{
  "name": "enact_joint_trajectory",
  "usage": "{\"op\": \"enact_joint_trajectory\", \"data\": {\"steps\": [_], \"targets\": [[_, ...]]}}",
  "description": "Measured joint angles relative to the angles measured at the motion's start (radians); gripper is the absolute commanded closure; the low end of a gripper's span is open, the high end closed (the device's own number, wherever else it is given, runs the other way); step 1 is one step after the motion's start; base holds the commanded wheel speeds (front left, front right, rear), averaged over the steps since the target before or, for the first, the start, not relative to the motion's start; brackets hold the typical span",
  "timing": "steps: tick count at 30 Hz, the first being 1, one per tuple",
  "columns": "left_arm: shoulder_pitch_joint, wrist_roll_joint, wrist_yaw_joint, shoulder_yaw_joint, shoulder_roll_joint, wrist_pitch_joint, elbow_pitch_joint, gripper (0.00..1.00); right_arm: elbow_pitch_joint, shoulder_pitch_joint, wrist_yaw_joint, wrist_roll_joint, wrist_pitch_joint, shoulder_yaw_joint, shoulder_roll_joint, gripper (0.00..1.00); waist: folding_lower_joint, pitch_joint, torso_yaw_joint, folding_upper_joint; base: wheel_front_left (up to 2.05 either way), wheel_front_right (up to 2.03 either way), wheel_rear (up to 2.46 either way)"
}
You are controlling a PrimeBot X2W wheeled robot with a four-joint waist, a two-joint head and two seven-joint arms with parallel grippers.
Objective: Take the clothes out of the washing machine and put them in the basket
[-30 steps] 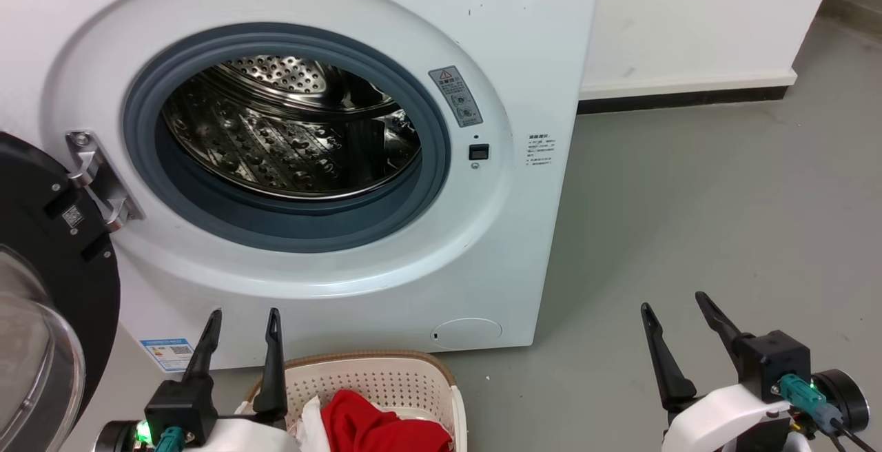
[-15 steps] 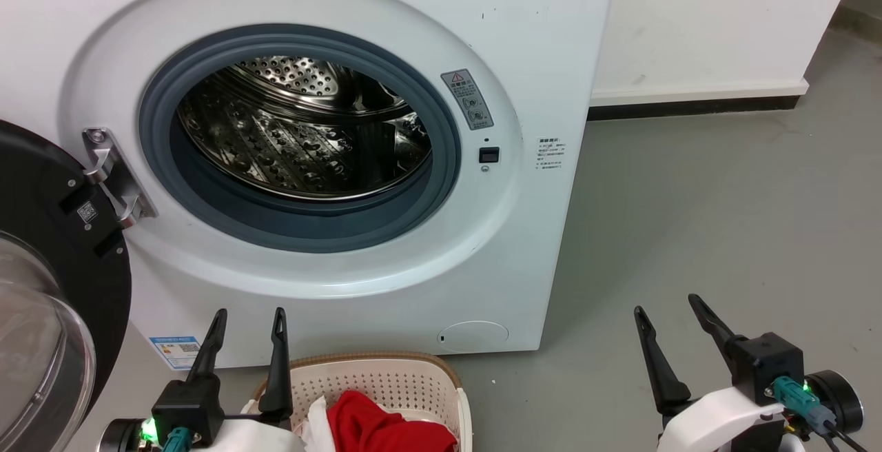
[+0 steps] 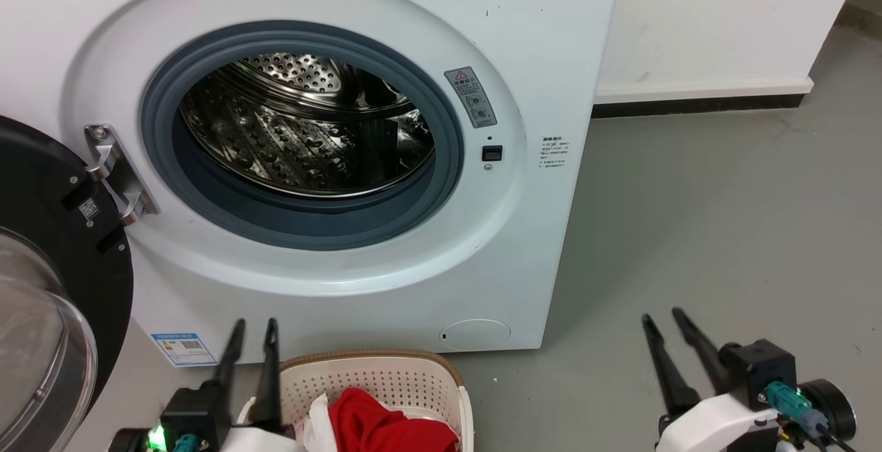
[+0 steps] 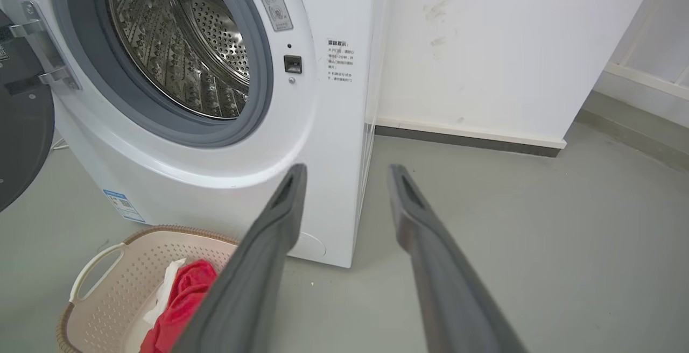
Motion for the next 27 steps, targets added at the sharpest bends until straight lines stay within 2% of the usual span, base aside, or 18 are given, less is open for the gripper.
{"op": "enact_joint_trajectory", "data": {"steps": [3,27], "targets": [[0.013,-0.018,-0.001,-0.001,-0.006,0.006,0.023,1.00,0.017,0.013,0.000,0.017,-0.002,0.001,0.000,1.00,0.0000,0.001,0.000,0.0000,0.00,0.00,0.00],[-0.035,-0.452,-0.058,0.060,-0.027,0.102,0.082,1.00,0.106,-0.027,0.000,0.520,-0.008,-0.021,-0.021,1.00,0.0000,0.009,0.005,0.0000,0.00,0.00,0.00]]}}
